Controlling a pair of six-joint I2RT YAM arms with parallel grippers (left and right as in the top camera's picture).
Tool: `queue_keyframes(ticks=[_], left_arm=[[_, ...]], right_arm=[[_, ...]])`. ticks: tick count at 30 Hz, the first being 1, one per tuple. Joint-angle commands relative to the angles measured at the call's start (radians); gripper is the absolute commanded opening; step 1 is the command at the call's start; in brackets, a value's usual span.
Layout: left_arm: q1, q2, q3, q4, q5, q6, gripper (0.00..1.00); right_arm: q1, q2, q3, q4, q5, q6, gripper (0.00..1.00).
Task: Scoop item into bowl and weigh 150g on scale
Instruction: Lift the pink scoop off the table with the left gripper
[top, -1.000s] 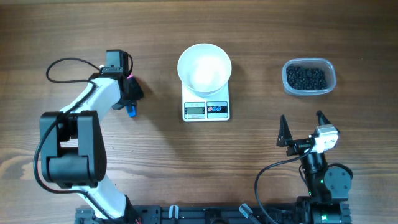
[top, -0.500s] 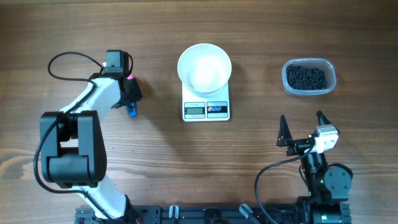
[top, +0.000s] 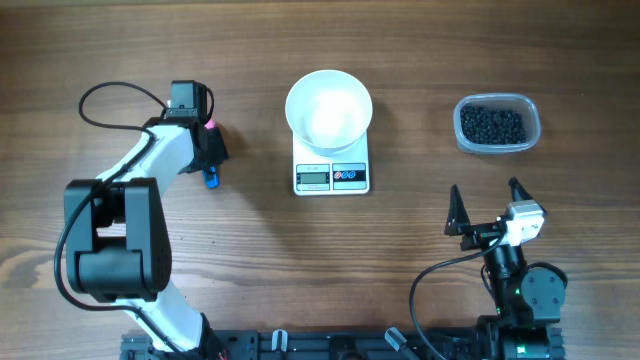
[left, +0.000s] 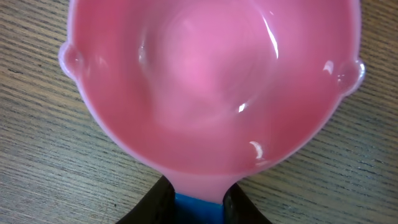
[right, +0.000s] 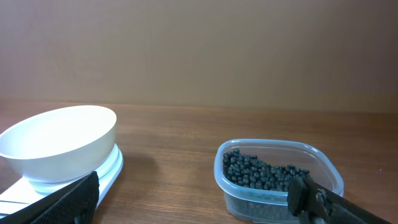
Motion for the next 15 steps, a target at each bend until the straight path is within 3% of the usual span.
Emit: queue_keyframes(ticks=[1, 10, 15], left_arm=[[0.001, 0.016, -0.007, -0.001, 0.005, 0.009, 0.21], [0.003, -0.004, 0.011, -0.001, 0.057, -0.005, 0.2], [0.003, -0.072, 0.045, -0.001, 0.069, -0.082, 0.2]], right_arm=[[-0.005, -0.006, 0.0, 0.003, 0.01, 0.011, 1.0], [-0.005, -0.006, 0.0, 0.003, 0.01, 0.011, 1.0], [-0.005, -0.006, 0.0, 0.003, 0.01, 0.011, 1.0]])
